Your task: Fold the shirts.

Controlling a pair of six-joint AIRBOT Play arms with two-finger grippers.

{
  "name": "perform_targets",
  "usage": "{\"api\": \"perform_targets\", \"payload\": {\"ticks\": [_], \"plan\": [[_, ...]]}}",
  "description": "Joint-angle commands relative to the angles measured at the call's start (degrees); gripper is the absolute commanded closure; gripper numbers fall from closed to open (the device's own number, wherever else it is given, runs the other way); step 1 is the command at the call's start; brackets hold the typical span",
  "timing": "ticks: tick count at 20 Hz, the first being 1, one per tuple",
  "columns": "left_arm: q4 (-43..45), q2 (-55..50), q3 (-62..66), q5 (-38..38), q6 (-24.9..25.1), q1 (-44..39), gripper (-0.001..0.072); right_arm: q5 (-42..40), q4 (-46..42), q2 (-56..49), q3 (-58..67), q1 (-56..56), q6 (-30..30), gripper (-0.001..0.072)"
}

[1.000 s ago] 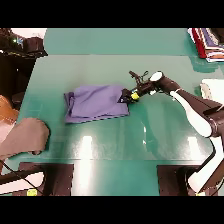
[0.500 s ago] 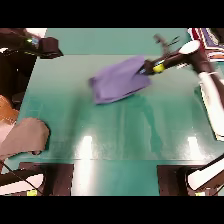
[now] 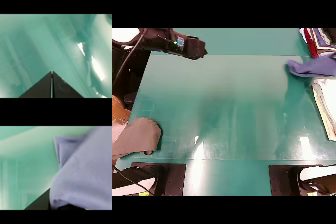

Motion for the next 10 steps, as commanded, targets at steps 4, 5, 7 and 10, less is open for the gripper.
{"api": "perform_targets", "payload": {"ticks": [4,5,7,10], "plan": [[0.1,0.0,0.0,3.3,-0.2,-2.2,0.0682,-2.3,0.1,0.2,1.2,-10.1,0.0,0.0697],[0.1,0.0,0.0,3.3,-0.2,-2.2,0.0681,-2.2,0.5,0.2,2.7,-10.1,0.0,0.0697],[0.2,0.0,0.0,3.2,-0.2,-2.2,0.0681,-2.2,2.8,0.3,7.5,-10.1,0.0,0.0697],[0.2,0.0,0.0,3.2,-0.2,-2.2,0.0681,-4.2,4.2,3.7,8.6,-10.3,0.0,0.0697]]}}
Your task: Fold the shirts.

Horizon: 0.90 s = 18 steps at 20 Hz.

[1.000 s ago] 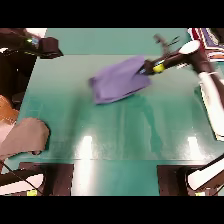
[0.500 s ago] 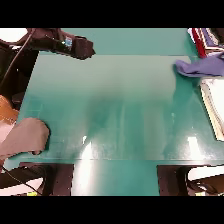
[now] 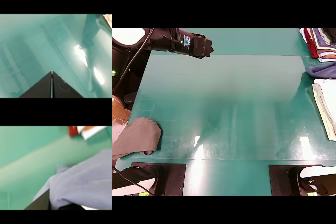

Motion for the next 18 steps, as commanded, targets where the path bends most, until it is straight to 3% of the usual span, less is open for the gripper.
{"api": "perform_targets", "payload": {"ticks": [1,8,16,18], "plan": [[0.1,0.0,0.0,0.1,0.0,-0.1,0.0681,-2.9,1.4,4.0,-0.2,-1.1,0.0,0.0697],[1.1,-0.1,0.0,-1.3,0.2,-0.1,0.0681,3.2,0.2,12.7,-9.0,-9.4,-1.7,0.0697],[1.2,-0.1,0.0,-1.3,0.2,-0.1,0.0681,11.0,-15.1,21.2,-25.3,-20.4,-1.7,0.0685],[1.2,-0.1,0.0,-1.3,0.2,-0.1,0.0681,11.0,-16.9,23.2,-30.0,-22.8,-1.7,0.0436]]}}
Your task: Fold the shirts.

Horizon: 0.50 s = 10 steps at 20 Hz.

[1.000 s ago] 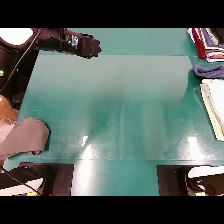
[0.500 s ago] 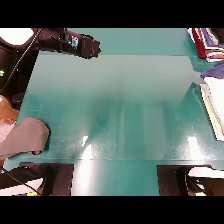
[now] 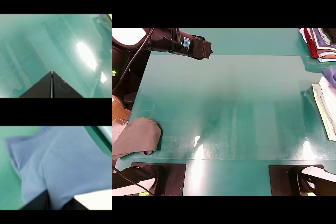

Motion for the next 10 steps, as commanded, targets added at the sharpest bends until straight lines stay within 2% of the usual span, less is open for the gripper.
{"api": "perform_targets", "payload": {"ticks": [1,2,3,6,10], "plan": [[0.1,0.0,0.0,0.0,0.1,0.0,0.0681,1.4,-4.8,3.6,-8.0,-4.6,0.0,0.0316],[0.1,0.0,0.0,0.0,0.2,0.0,0.0681,1.4,-5.4,4.4,-9.8,-5.8,0.0,0.0251],[0.0,0.0,0.0,0.0,0.7,0.0,0.0681,1.3,-5.7,4.9,-11.1,-6.8,0.0,0.0235],[0.0,0.0,0.0,0.0,1.5,0.0,0.0681,1.3,-4.1,5.5,-12.2,-8.1,0.0,0.0236],[0.1,0.0,0.0,0.2,1.5,0.0,0.0681,0.2,9.7,5.5,-12.2,-2.9,0.0,0.0239]]}}
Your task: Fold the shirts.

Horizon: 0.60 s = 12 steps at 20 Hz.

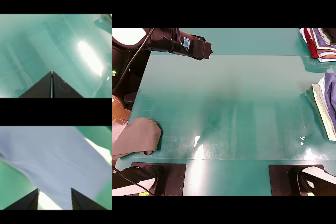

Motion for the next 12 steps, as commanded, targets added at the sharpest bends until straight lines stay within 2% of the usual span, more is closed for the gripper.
{"api": "perform_targets", "payload": {"ticks": [1,3,11,12], "plan": [[0.0,0.0,0.0,0.2,0.2,0.0,0.0681,-0.8,12.0,0.3,-0.6,5.4,0.0,0.0261],[0.0,0.0,0.0,-0.1,0.2,0.0,0.0681,-0.4,16.0,0.3,-0.6,12.8,0.0,0.0261],[-0.1,0.0,0.0,3.9,0.2,0.0,0.0681,0.1,14.9,0.3,-0.6,44.4,0.0,0.0286],[-0.1,0.0,0.0,4.3,0.2,0.0,0.0681,0.0,13.9,0.3,-0.6,47.4,0.0,0.0359]]}}
